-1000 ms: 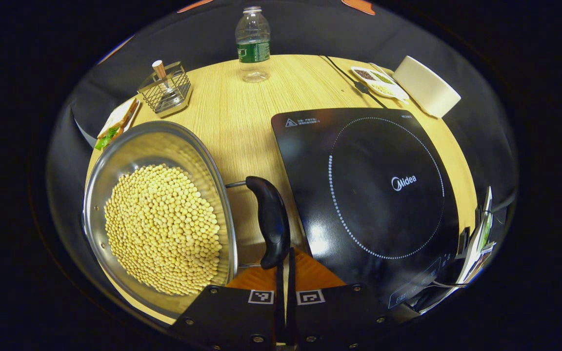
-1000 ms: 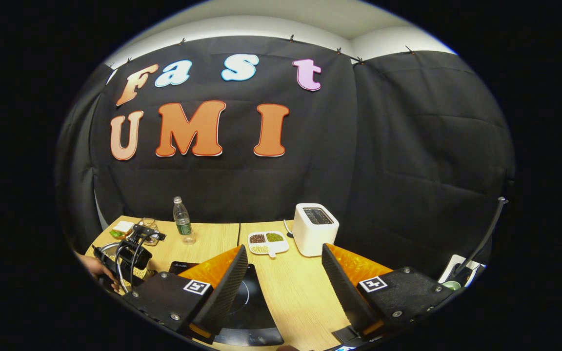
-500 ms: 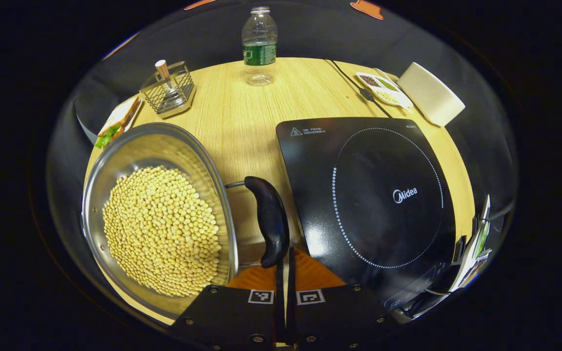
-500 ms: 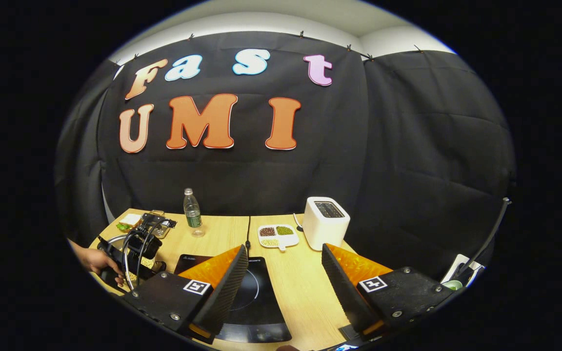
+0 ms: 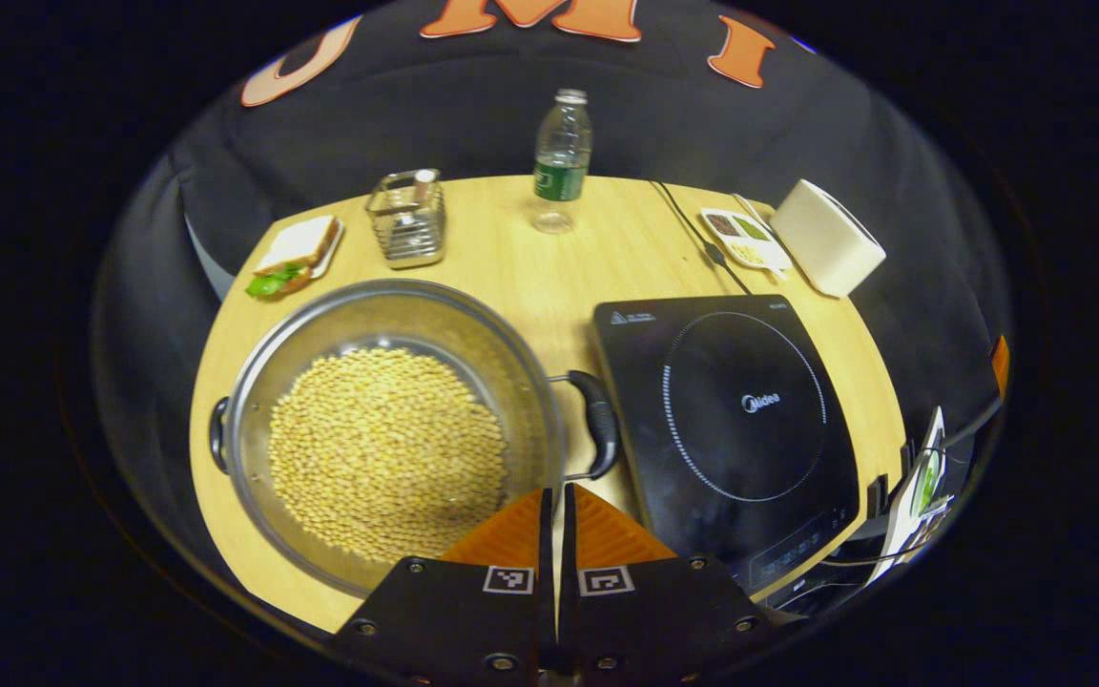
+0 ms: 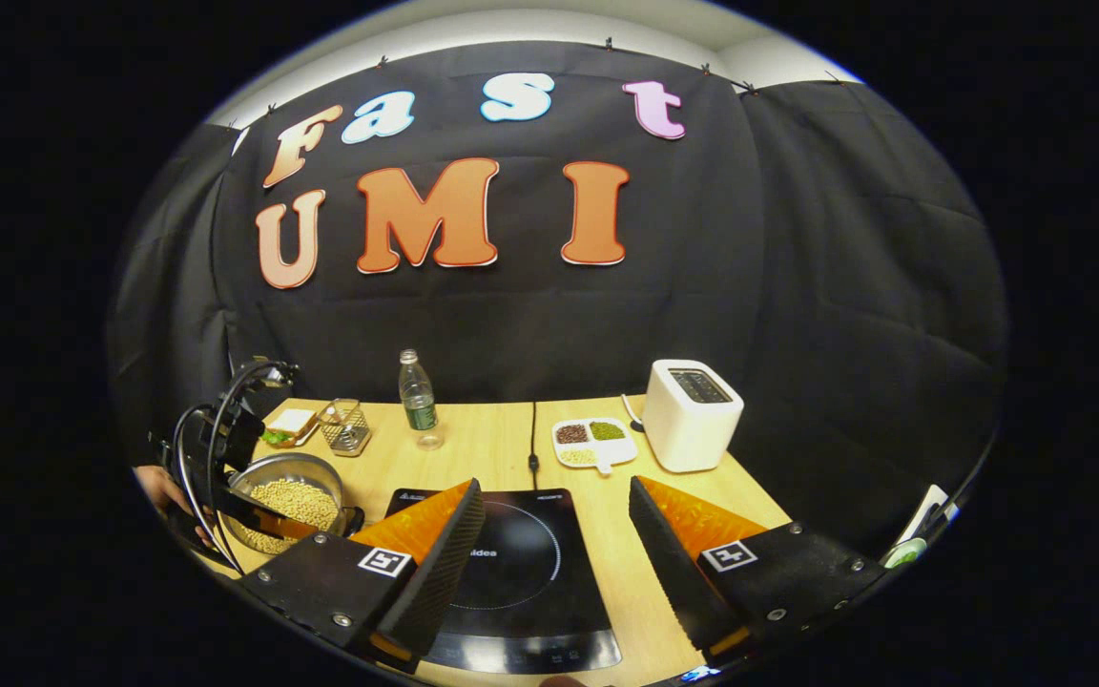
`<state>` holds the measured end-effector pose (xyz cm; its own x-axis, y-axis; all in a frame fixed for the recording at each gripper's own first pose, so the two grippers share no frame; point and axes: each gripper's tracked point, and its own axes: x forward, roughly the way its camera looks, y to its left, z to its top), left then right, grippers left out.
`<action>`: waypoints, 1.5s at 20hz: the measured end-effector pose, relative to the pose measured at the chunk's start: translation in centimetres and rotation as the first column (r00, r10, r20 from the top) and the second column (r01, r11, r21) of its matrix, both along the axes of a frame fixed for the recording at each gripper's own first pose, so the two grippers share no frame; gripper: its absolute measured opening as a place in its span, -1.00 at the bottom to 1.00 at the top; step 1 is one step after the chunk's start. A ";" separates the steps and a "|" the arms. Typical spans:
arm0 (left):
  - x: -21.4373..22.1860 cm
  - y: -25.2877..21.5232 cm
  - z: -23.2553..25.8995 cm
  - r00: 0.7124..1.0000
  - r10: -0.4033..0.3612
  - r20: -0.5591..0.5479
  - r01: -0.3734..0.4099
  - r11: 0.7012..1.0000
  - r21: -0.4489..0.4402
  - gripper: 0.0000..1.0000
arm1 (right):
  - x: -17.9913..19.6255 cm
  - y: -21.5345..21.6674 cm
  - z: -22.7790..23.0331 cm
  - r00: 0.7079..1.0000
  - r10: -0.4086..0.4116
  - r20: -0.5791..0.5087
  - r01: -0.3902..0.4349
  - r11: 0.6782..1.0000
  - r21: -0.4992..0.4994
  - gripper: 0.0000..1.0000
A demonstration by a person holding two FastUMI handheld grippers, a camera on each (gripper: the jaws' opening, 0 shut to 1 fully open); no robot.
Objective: First push the handle of the pot to place it horizontally, then grasp the pot with both hands and set it on the induction cooktop.
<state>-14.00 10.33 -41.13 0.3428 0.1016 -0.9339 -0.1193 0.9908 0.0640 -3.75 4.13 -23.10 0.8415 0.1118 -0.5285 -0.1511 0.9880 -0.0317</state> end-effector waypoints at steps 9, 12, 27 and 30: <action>-1.2 8.4 3.6 0.995 0.068 0.079 -0.074 0.994 0.078 0.31 | -0.6 7.3 -3.7 0.986 0.116 -0.117 -0.113 0.993 0.038 1.00; -0.9 10.8 4.4 0.993 0.045 0.111 -0.057 0.993 0.107 0.70 | -1.0 10.0 -5.2 0.977 0.145 -0.158 -0.139 0.989 0.046 0.91; -1.2 20.9 4.4 0.987 -0.017 0.161 -0.010 0.986 0.165 0.76 | -4.3 21.4 -15.6 0.855 0.201 -0.479 -0.168 0.980 0.111 0.89; -1.4 22.1 3.7 0.986 -0.018 0.165 -0.006 0.990 0.143 0.76 | -4.0 23.8 -17.2 0.826 0.216 -0.520 -0.176 0.976 0.126 0.90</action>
<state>-15.41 32.48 -37.41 0.4920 0.2267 -0.8406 -0.1339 0.9737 0.1842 -7.80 27.96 -40.35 0.3928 0.2975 -0.8702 -0.3161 0.9322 0.1761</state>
